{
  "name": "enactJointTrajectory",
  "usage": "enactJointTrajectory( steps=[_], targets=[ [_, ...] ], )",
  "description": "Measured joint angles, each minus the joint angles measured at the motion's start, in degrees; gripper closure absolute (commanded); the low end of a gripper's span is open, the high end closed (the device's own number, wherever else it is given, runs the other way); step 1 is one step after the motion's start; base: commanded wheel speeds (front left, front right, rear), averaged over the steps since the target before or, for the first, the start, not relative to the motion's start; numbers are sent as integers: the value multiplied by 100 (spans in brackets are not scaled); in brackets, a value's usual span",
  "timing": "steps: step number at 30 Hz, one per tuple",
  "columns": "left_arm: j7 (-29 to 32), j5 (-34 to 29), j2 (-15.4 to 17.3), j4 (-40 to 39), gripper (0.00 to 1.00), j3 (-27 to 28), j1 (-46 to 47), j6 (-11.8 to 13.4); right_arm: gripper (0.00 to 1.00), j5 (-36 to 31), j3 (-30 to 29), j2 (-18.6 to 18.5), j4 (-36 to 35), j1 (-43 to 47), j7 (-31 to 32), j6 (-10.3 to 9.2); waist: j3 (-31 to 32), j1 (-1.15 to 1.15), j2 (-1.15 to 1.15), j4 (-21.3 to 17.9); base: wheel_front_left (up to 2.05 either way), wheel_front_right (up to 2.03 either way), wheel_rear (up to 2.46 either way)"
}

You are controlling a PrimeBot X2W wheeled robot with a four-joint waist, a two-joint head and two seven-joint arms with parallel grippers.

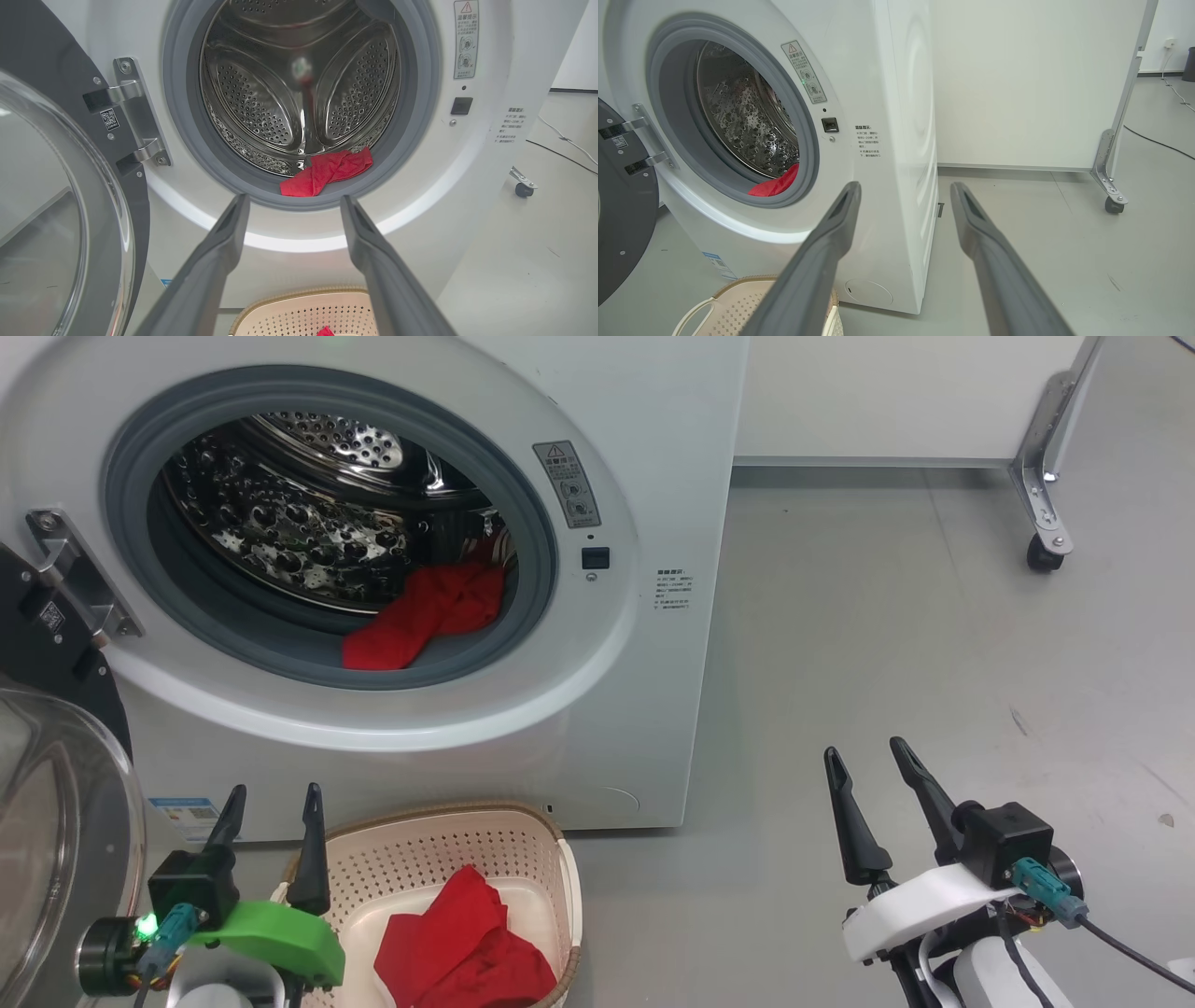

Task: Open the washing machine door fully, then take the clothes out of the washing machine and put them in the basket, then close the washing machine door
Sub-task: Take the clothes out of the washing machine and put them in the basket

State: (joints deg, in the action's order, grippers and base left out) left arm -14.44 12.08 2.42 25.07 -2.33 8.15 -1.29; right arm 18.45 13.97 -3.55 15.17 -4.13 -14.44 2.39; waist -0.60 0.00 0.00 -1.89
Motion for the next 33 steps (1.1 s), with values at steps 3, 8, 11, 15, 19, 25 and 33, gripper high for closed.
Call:
enactJointTrajectory(
  steps=[3,8,11,15,19,25,33],
  targets=[
    [1,0,-1,-78,0,-20,-47,0,0,0,0,1,-1,3,1,0,-6,0,0,-10,0,0,0],
    [0,0,-2,-211,0,-42,-145,2,0,9,-2,3,-26,5,0,0,-25,0,0,-20,0,0,0],
    [1,0,-3,-288,0,-55,-169,21,0,9,-2,3,-32,6,1,0,-34,0,0,-18,0,0,0],
    [0,0,-3,-356,0,-65,-180,34,0,9,-2,4,-35,8,1,0,-41,0,0,-15,0,0,0],
    [0,0,-4,-398,0,-88,-241,47,0,9,-2,5,-35,9,1,0,-42,0,0,-14,0,0,0],
    [0,1,-4,-483,0,-102,-301,48,0,9,-1,8,-36,9,1,1,-48,0,0,-19,0,0,0],
    [1,1,-4,-527,0,-129,-322,101,0,9,-1,8,-36,12,1,1,-48,0,0,-33,0,0,0]
  ],
)
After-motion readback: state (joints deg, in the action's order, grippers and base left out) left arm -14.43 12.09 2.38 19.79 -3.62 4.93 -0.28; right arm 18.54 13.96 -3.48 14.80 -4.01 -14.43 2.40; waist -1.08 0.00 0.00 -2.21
